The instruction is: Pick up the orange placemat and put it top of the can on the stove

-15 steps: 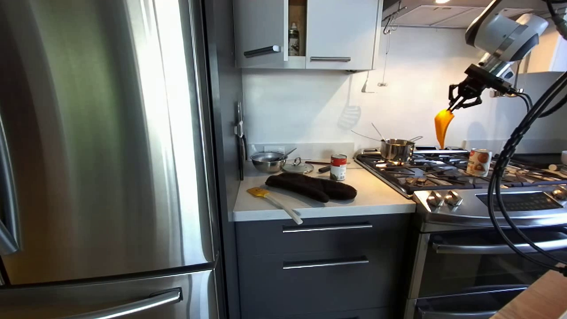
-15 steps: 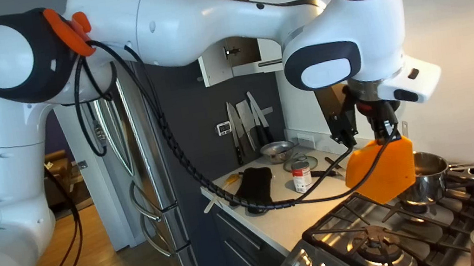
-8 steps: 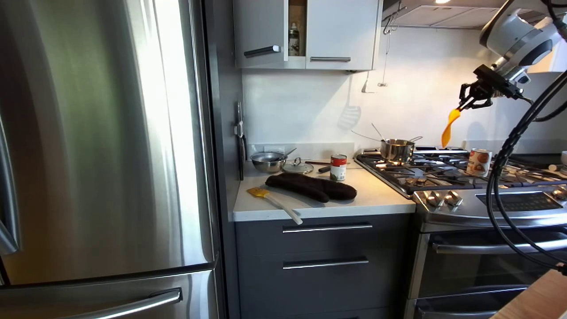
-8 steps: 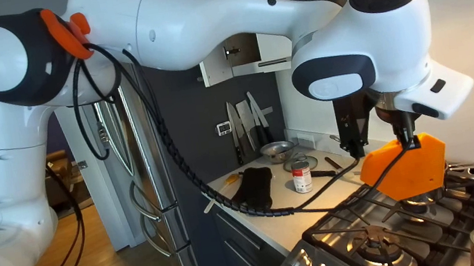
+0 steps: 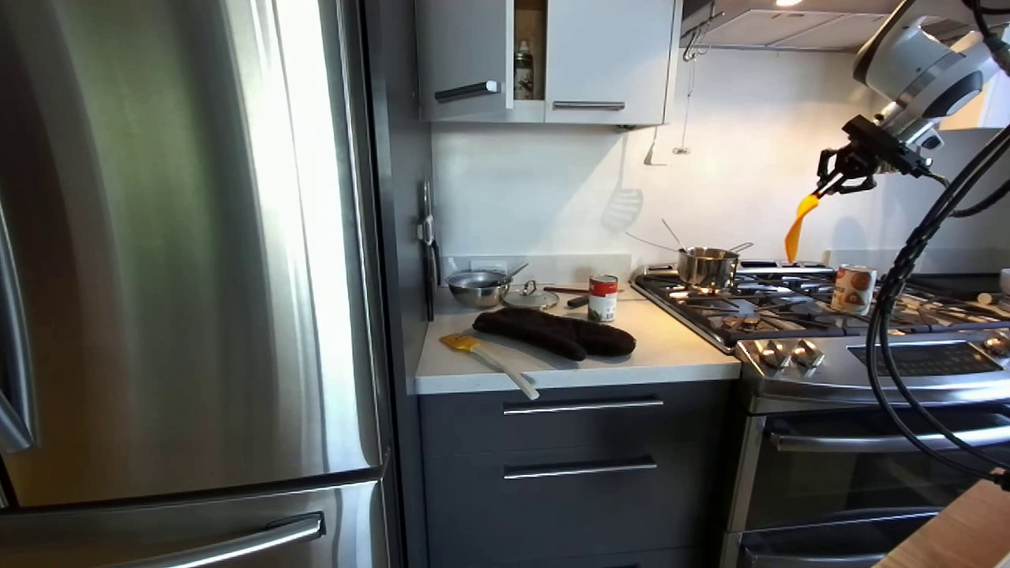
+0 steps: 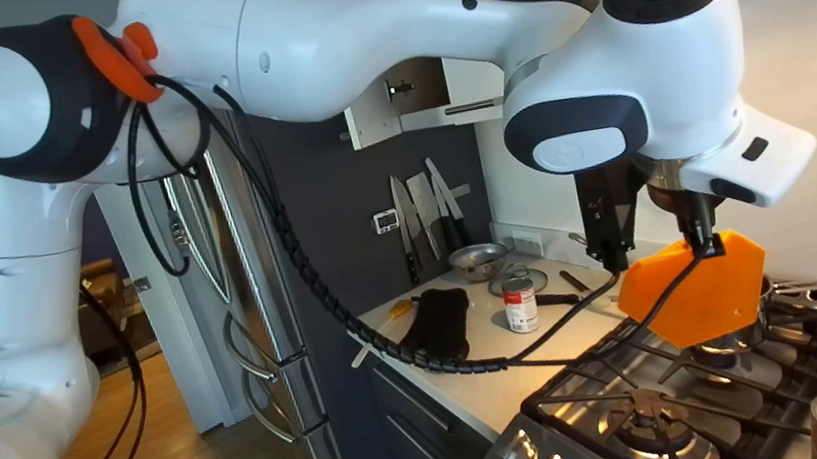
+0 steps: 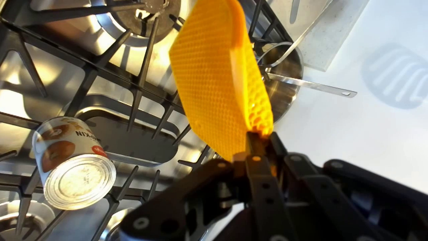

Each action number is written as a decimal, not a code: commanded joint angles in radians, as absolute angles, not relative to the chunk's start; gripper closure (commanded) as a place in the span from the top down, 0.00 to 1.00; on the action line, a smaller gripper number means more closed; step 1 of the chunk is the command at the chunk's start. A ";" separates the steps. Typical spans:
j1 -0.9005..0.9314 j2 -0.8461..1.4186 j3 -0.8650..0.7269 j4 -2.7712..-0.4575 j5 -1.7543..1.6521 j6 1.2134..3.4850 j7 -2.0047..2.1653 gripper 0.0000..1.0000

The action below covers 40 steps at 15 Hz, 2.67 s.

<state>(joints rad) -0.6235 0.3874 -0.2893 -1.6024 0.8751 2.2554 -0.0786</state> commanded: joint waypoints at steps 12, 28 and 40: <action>-0.714 0.549 -0.305 -1.447 0.860 2.222 0.076 0.02; -0.778 0.676 -0.327 -1.307 0.677 2.212 0.306 0.02; -0.817 0.729 -0.312 -1.263 0.465 2.156 0.444 0.02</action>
